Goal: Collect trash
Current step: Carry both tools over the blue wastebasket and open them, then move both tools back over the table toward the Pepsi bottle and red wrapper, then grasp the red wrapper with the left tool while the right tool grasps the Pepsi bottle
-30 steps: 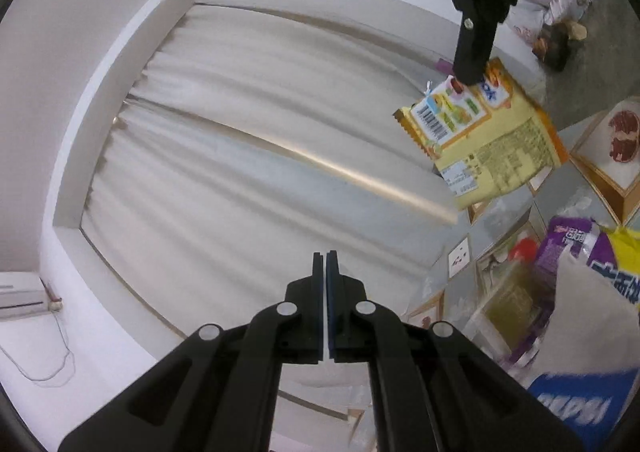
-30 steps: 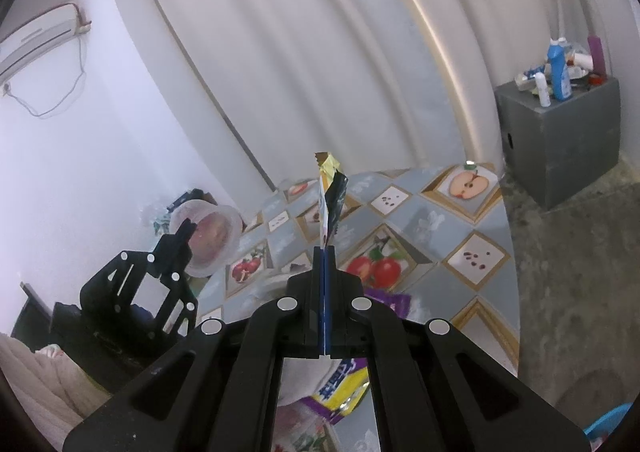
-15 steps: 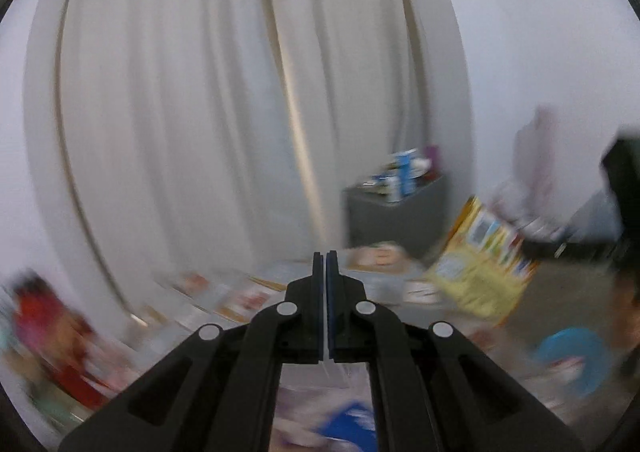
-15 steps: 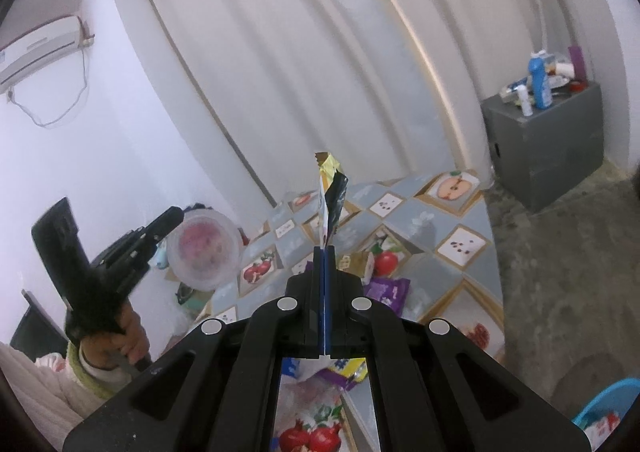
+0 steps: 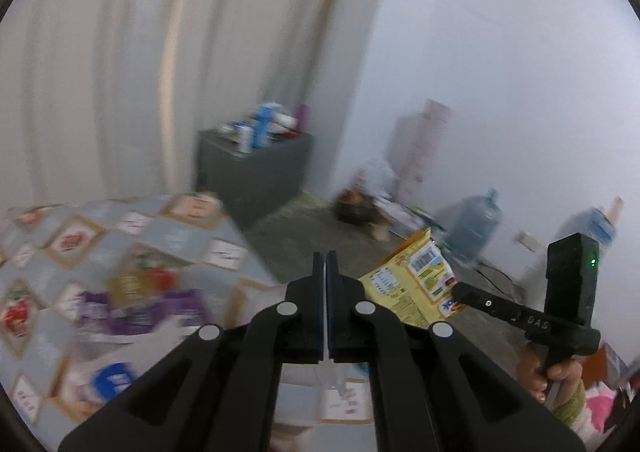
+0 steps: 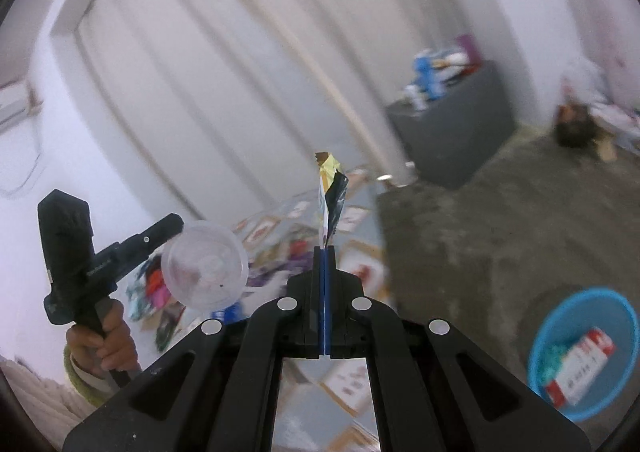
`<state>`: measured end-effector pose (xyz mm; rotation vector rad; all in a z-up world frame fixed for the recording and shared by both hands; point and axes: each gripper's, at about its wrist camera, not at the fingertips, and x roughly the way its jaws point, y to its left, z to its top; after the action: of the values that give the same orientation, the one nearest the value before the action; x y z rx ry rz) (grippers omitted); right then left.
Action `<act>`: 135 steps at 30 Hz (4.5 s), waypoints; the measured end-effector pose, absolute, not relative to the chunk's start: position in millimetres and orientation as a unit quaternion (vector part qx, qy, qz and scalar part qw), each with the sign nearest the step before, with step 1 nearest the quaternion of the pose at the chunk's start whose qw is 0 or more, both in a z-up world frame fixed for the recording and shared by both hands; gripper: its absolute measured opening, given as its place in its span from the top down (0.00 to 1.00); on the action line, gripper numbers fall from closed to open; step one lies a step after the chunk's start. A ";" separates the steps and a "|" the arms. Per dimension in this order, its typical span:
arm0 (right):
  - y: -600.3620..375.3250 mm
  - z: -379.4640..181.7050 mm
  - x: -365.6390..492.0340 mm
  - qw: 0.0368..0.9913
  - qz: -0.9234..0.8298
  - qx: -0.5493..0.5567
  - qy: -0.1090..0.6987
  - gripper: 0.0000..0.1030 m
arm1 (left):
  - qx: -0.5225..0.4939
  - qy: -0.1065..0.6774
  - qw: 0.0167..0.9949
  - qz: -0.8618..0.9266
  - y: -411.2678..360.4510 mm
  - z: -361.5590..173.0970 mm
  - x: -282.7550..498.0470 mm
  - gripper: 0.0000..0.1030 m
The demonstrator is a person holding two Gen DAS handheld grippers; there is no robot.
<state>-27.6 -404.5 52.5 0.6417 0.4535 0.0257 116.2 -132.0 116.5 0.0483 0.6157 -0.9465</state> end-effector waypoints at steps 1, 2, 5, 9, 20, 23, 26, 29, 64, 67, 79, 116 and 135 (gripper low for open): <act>-416.9 45.8 -41.8 0.921 -0.011 0.322 0.218 1.00 | 0.027 0.297 0.837 -0.459 -146.4 115.7 112.9 0.99; -422.7 42.5 -48.2 0.919 -0.023 0.328 0.217 1.00 | 0.030 0.303 0.827 -0.472 -159.9 114.0 110.5 0.99; -446.5 25.7 -74.6 0.909 -0.074 0.349 0.216 1.00 | 0.048 0.323 0.790 -0.519 -218.6 103.4 89.9 0.99; -472.4 -0.1 -98.2 0.891 -0.130 0.375 0.220 1.00 | 0.074 0.356 0.746 -0.558 -292.6 79.4 63.5 0.99; -531.9 -103.1 -124.3 0.809 -0.251 0.460 0.265 1.00 | 0.184 0.421 0.674 -0.578 -454.2 -31.4 19.1 0.99; -547.0 -134.9 -127.0 0.782 -0.269 0.488 0.280 0.90 | 0.235 0.459 0.638 -0.571 -487.7 -74.9 11.8 0.85; -552.2 -172.5 -120.3 0.748 -0.290 0.502 0.322 0.65 | 0.268 0.470 0.626 -0.562 -498.2 -99.6 10.8 0.65; -544.3 -185.1 -122.0 0.735 -0.299 0.504 0.341 0.65 | 0.281 0.465 0.631 -0.555 -497.8 -103.8 13.5 0.63; -319.5 41.0 -34.2 0.932 -0.223 0.085 0.272 0.08 | 0.071 0.291 0.892 -0.338 -70.3 118.1 75.0 0.39; -293.0 56.0 -21.4 0.950 -0.151 0.088 0.257 0.08 | 0.049 0.288 0.912 -0.287 -14.2 116.0 79.8 0.39; -181.8 40.3 73.3 0.923 0.084 0.113 0.359 0.21 | -0.076 0.401 0.891 -0.200 129.8 22.7 80.7 0.40; -117.4 -22.0 141.4 0.843 0.165 0.090 0.504 0.44 | -0.063 0.435 0.876 -0.197 105.7 -45.2 127.4 0.89; -123.1 -6.0 125.6 0.860 0.154 0.096 0.477 0.47 | -0.063 0.396 0.893 -0.204 113.2 -20.9 111.8 0.91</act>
<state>125.6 -123.1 -6.0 0.2007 1.0004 0.3228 111.8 113.2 -20.9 -0.1309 0.8216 -0.4225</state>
